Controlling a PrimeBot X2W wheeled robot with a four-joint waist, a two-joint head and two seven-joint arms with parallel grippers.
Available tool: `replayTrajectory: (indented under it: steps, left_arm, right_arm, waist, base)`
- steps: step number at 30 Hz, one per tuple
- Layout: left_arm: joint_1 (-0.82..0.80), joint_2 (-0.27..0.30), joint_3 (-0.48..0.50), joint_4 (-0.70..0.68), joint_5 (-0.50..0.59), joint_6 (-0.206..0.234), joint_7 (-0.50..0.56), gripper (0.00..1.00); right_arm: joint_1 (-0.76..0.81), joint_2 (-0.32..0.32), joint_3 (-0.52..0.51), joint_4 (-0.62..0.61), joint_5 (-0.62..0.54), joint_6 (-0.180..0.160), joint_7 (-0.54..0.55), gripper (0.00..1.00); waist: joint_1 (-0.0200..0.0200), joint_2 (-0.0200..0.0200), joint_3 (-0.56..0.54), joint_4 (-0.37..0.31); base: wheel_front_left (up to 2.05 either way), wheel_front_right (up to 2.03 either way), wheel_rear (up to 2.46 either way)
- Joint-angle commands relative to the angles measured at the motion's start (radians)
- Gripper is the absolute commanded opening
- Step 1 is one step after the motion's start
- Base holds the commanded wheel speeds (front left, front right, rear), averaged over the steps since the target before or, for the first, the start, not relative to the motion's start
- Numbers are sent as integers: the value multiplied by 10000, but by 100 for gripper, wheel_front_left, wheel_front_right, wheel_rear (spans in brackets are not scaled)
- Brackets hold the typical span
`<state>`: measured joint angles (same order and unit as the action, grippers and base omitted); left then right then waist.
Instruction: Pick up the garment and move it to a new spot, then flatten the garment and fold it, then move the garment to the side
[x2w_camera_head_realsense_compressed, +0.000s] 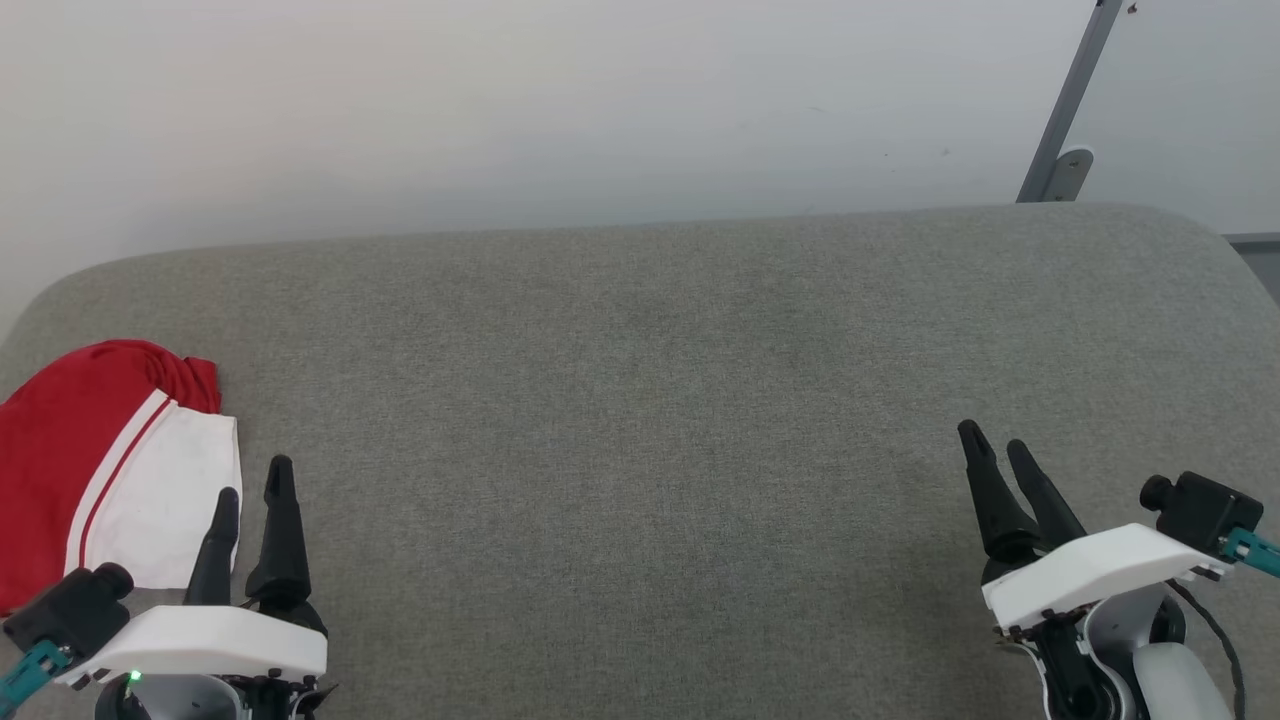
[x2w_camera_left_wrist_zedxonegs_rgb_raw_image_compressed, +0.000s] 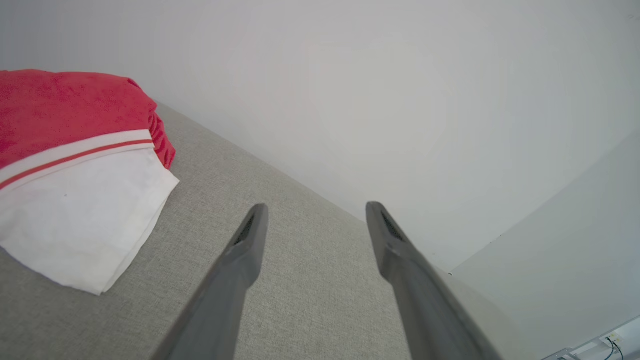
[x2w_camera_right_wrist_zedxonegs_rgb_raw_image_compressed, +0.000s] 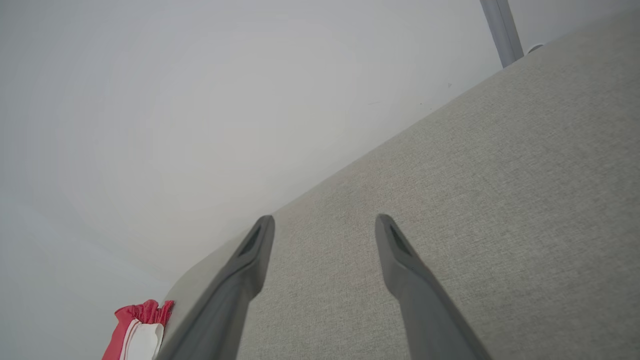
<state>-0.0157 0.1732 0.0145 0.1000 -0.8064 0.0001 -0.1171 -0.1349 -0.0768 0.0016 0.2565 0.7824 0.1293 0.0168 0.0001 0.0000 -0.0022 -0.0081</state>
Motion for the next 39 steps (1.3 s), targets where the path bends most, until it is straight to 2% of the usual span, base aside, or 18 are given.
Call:
replayTrajectory:
  steps: [1, 22, 39]
  left_arm:
    - [-27, 87, 12, -170, 271, -28, -113, 100]
    - [160, 27, 43, -442, 2493, -294, -650, 100]
    - [318, -44, 124, -512, 3878, -464, -1006, 100]
  right_arm:
    - [-270, -7, 43, -159, -247, 17, -91, 100]
    - [-351, 55, 213, -330, -2043, 20, -361, 100]
    - [-395, 89, 247, -413, -3309, 20, -566, 100]
  waist:
    - [-1, 0, 4, -1]
    - [-1, 0, 8, -17]
    - [-1, 0, 2, -32]
  base:
    - [0, 0, 0]
    - [0, 0, 0]
    - [0, 0, 0]
